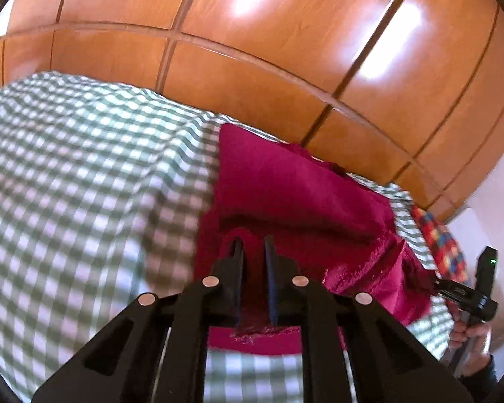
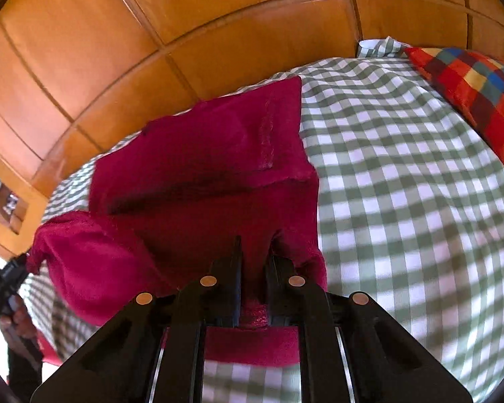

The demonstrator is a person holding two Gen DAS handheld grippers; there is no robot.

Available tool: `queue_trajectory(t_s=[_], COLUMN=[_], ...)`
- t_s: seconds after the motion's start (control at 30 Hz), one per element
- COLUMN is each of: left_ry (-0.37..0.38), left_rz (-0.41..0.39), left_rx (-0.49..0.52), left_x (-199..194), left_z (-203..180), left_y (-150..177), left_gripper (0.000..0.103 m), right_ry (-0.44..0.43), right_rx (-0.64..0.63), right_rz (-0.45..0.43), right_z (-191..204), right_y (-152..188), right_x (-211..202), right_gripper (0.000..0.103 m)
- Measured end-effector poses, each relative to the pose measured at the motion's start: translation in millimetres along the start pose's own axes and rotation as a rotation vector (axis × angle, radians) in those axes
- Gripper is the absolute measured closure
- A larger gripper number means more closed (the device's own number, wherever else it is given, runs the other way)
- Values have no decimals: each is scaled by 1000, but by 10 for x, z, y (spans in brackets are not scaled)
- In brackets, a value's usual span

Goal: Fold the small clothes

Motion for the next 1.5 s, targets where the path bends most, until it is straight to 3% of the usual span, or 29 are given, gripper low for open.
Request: queue_trajectory(t_s=[0.07, 0.1, 0.13, 0.2, 0.3, 0.47, 0.57, 0.67, 0.7, 0.73, 0.77, 0.9, 1.1, 1.37, 1.4, 1.47, 1.5], left_ry=[-9, -39, -49, -37, -43, -25, 7, -20, -14, -5, -4, -47, -38, 4, -3, 0, 7], left_rz=[9, 0, -10, -33, -28, 42, 96, 97, 96, 102, 122, 132, 152, 229, 229, 223, 214], left_rx=[5, 2, 0, -31, -80, -88, -82, -51, -48, -47, -47, -16, 26, 24, 28, 24, 15], left_x=[121, 145, 145, 87, 21, -1, 74, 160, 176, 203, 245, 231, -125, -722, -747, -792, -801], left_z=[1, 37, 61, 155, 408, 612, 545, 452, 411, 378, 358, 321, 297, 283, 292, 317, 333], left_y=[-105, -149, -174, -193, -70, 469, 785, 891, 891, 888, 897, 956, 1270, 2080, 2103, 2088, 2044], left_gripper=[84, 68, 51, 41, 39, 40, 40, 43, 54, 73, 82, 89, 90, 89, 86, 79, 69], right_ry=[-32, -60, -80, -89, -109, -70, -51, -53, -57, -51, -33, -16, -13, -27, -19, 3, -1], right_rx=[19, 41, 52, 68, 80, 59, 65, 78, 81, 77, 66, 3, -62, -132, -144, -148, -138], right_rz=[-1, -2, -8, -50, -79, -50, -19, -17, -9, 6, 10, 16, 65, 163, 165, 147, 129], right_z=[-26, -35, -29, -48, -134, -307, -356, -364, -351, -330, -315, -228, -216, -190, -184, -184, -178], right_y=[-41, -68, -78, -105, -11, 391, 544, 550, 538, 540, 543, 621, 1032, 1678, 1692, 1620, 1548], right_x=[28, 23, 6, -85, -247, -296, -149, -8, 44, 95, 106, -28, -313, -707, -727, -751, -755], right_gripper=[85, 70, 48, 23, 22, 22, 30, 49, 66, 72, 75, 84, 85, 85, 82, 62, 48])
Point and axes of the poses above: each gripper's, at about its wrist camera, not at the fingertips, and x roughly the way its jaws point, z to its left, y to its underside, the point moved 9 cm from there along x, roughly the way its jaws point, and after that the axes turned 4 degrees about z, right-handed, at the moved point
